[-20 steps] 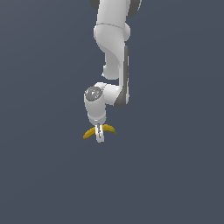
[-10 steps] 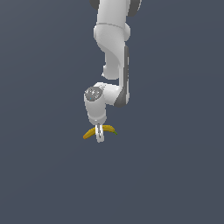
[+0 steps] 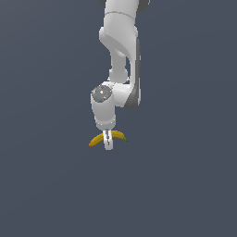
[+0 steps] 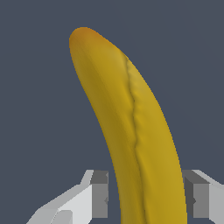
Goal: Pick up the object and move it to a goal position.
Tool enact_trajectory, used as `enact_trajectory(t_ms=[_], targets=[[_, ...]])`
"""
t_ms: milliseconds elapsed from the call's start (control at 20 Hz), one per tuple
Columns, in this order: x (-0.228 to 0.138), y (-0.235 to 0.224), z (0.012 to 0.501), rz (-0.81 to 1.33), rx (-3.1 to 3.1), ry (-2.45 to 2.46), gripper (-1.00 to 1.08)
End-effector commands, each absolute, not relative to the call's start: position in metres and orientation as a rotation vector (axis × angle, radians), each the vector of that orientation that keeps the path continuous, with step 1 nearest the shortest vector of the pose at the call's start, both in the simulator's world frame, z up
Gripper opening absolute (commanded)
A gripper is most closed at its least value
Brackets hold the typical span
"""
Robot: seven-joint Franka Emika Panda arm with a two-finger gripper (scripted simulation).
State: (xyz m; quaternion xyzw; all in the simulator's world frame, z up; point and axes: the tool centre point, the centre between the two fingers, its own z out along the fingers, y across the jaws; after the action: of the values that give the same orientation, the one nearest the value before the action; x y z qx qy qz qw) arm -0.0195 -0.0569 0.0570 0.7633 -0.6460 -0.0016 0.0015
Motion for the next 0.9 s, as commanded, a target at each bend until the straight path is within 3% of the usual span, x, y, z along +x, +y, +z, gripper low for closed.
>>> enact_trajectory(t_ms=[0, 850], targets=[[-0.012, -0.05, 0.076, -0.001, 2.397, -2.029, -1.0], [0.051, 0.015, 0.237, 0.003, 2.395, -2.028, -1.0]])
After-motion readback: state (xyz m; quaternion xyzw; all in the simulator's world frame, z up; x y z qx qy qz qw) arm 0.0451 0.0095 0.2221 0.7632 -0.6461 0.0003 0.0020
